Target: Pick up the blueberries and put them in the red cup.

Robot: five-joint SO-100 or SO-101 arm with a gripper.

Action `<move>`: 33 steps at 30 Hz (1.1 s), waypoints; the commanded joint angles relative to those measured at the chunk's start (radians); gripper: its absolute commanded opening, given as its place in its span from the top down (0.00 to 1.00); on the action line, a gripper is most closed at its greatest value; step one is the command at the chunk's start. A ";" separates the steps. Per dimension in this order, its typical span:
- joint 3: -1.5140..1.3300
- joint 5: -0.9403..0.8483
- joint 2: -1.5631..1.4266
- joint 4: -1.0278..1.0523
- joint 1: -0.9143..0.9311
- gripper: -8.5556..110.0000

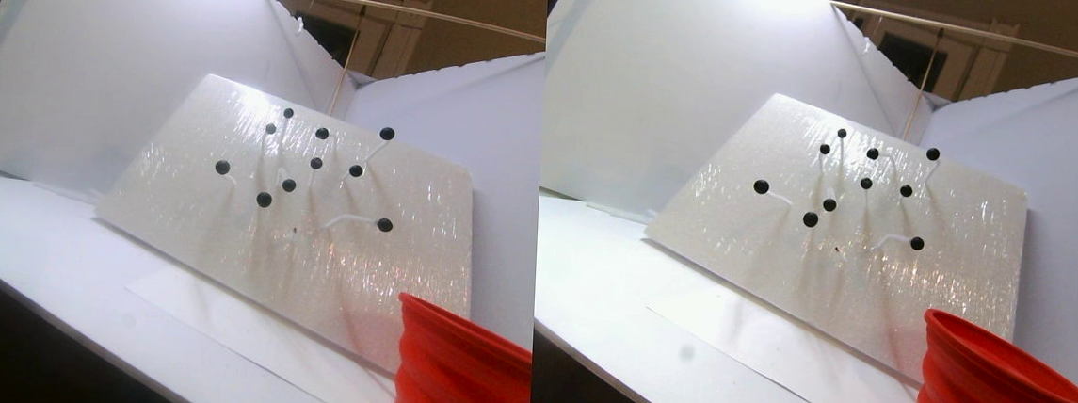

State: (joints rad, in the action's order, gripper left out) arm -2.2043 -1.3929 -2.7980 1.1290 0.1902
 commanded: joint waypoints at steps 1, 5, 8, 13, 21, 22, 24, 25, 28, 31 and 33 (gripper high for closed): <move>0.003 -0.026 0.029 -0.069 -0.005 0.79; -0.009 -0.044 0.054 -0.104 -0.005 0.78; -0.018 -0.057 0.074 -0.132 -0.011 0.78; -0.031 -0.077 0.124 -0.179 -0.031 0.78; -0.072 -0.109 0.196 -0.288 -0.044 0.78; -0.072 -0.110 0.204 -0.298 -0.044 0.78; -0.074 -0.117 0.212 -0.311 -0.048 0.77; -0.075 -0.120 0.219 -0.324 -0.048 0.77; -0.075 -0.127 0.264 -0.360 -0.048 0.77; -0.069 -0.130 0.293 -0.388 -0.052 0.77; -0.066 -0.132 0.319 -0.410 -0.055 0.77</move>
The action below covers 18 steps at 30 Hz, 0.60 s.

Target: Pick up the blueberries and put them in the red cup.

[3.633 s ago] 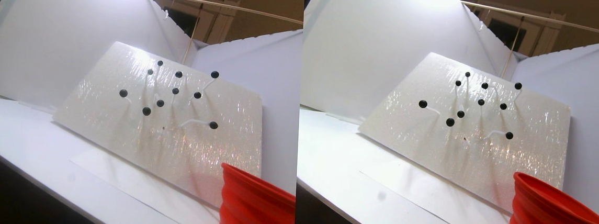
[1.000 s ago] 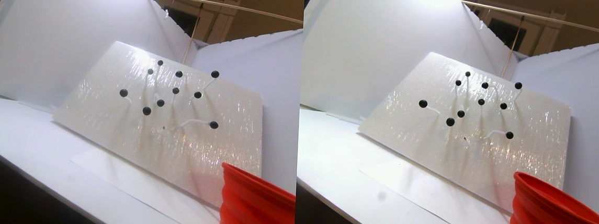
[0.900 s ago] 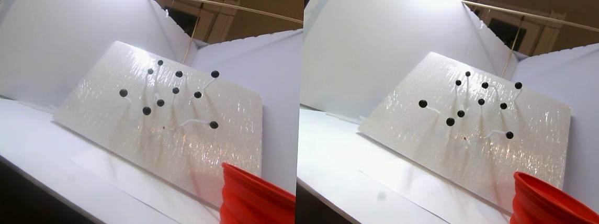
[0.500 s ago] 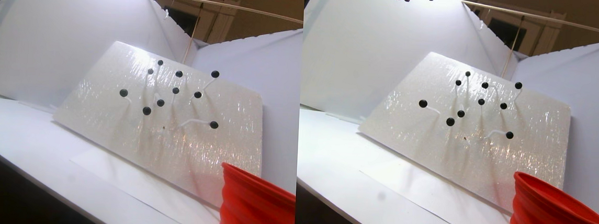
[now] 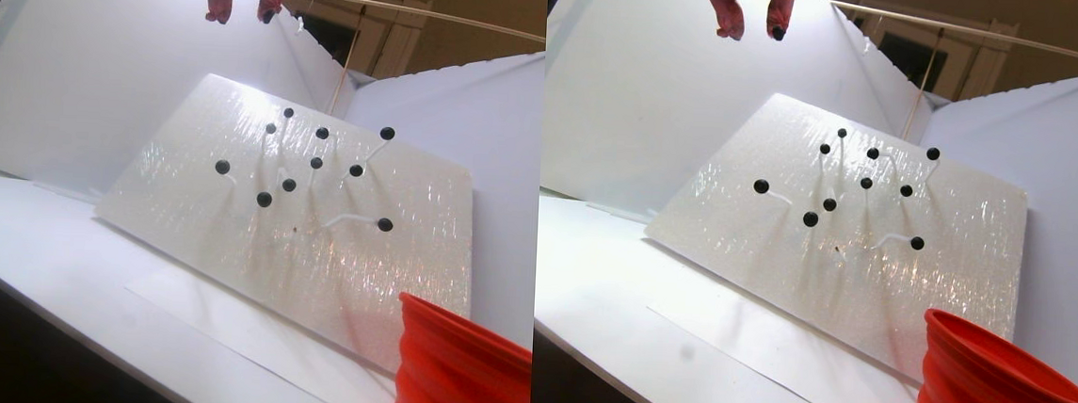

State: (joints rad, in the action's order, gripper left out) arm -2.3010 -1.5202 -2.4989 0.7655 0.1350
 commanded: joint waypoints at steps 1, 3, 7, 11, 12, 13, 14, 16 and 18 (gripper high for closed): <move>0.032 -0.006 0.031 -0.054 0.000 0.77; 0.037 -0.008 0.055 -0.077 0.000 0.77; 0.051 -0.015 0.121 -0.115 0.000 0.77; 0.061 -0.023 0.164 -0.144 0.006 0.77; 0.061 -0.026 0.176 -0.158 0.006 0.77; 0.064 -0.029 0.187 -0.166 0.006 0.77; 0.071 -0.032 0.199 -0.172 0.006 0.77; 0.080 -0.034 0.229 -0.193 0.006 0.77; 0.089 -0.035 0.262 -0.209 0.006 0.77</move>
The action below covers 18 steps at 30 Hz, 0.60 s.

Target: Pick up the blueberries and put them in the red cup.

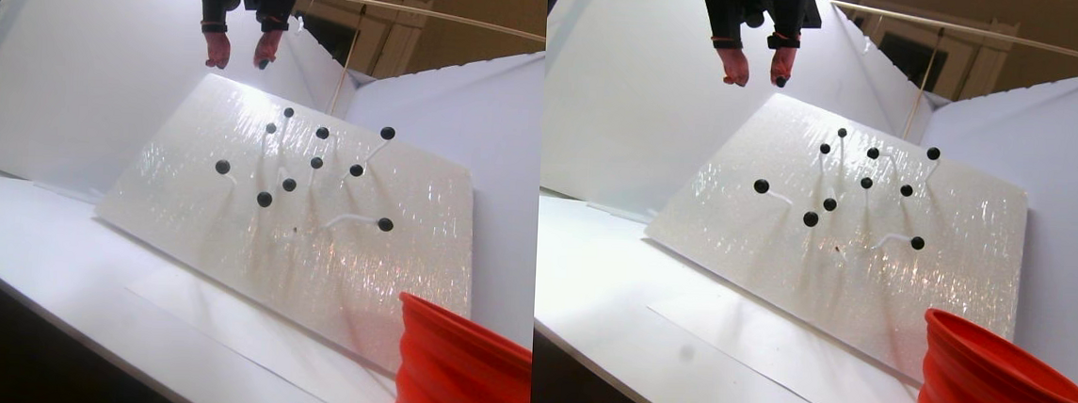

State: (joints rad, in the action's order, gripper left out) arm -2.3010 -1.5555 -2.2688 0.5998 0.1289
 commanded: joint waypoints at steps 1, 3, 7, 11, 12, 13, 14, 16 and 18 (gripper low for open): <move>0.092 0.000 0.046 -0.055 0.011 0.77; 0.094 -0.002 0.058 -0.066 0.009 0.77; 0.094 0.002 0.092 -0.103 0.003 0.77; 0.097 0.006 0.133 -0.141 0.003 0.77; 0.100 0.006 0.144 -0.146 0.003 0.77; 0.100 0.006 0.152 -0.153 0.003 0.77; 0.100 0.006 0.164 -0.163 0.003 0.77; 0.103 0.005 0.184 -0.183 0.002 0.77; 0.103 0.005 0.199 -0.204 0.000 0.77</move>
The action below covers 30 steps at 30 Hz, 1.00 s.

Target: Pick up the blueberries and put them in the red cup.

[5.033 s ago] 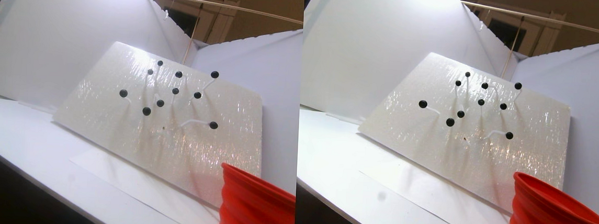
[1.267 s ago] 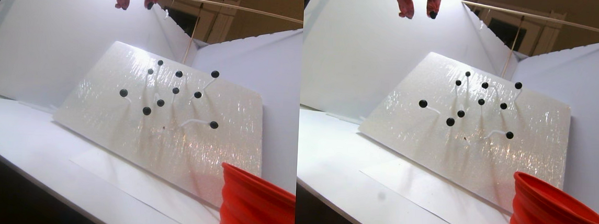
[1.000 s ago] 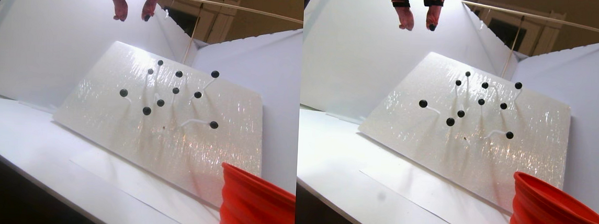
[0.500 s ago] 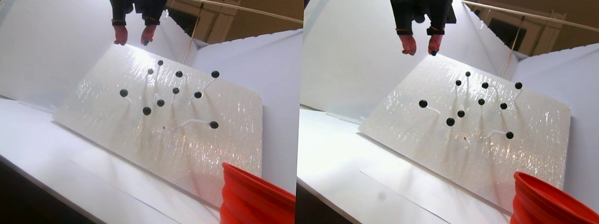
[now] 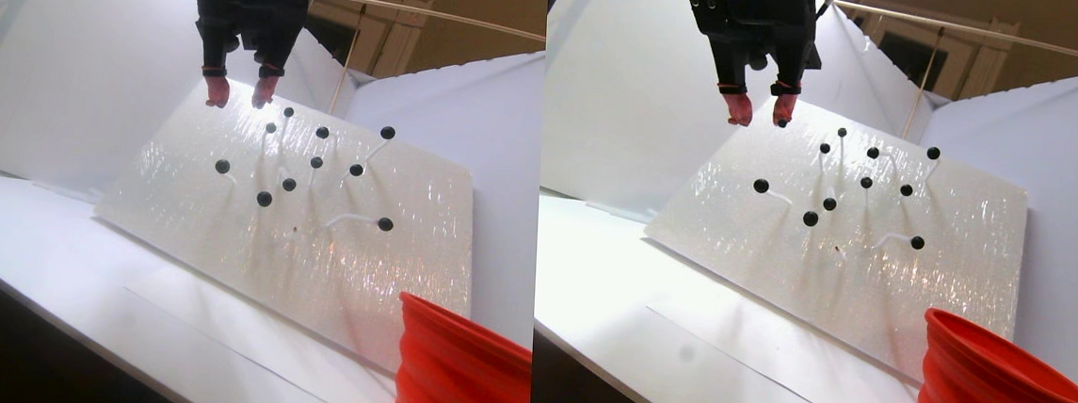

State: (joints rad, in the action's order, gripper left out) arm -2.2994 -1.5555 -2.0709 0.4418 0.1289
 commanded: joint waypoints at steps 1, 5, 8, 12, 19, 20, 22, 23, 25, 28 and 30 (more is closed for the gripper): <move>0.106 0.003 0.012 -0.054 -0.002 0.77; 0.117 0.000 0.051 -0.086 -0.009 0.77; 0.120 -0.008 0.091 -0.124 -0.012 0.77; 0.130 -0.015 0.127 -0.161 -0.014 0.77; 0.140 -0.031 0.169 -0.207 -0.023 0.77; 0.143 -0.031 0.178 -0.213 -0.025 0.76; 0.143 -0.035 0.187 -0.222 -0.026 0.76; 0.143 -0.035 0.192 -0.232 -0.026 0.76; 0.149 -0.040 0.207 -0.244 -0.026 0.76; 0.153 -0.046 0.230 -0.272 -0.029 0.76; 0.155 -0.051 0.244 -0.293 -0.029 0.76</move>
State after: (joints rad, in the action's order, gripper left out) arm -2.2396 -1.6061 -1.8239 0.1979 0.0951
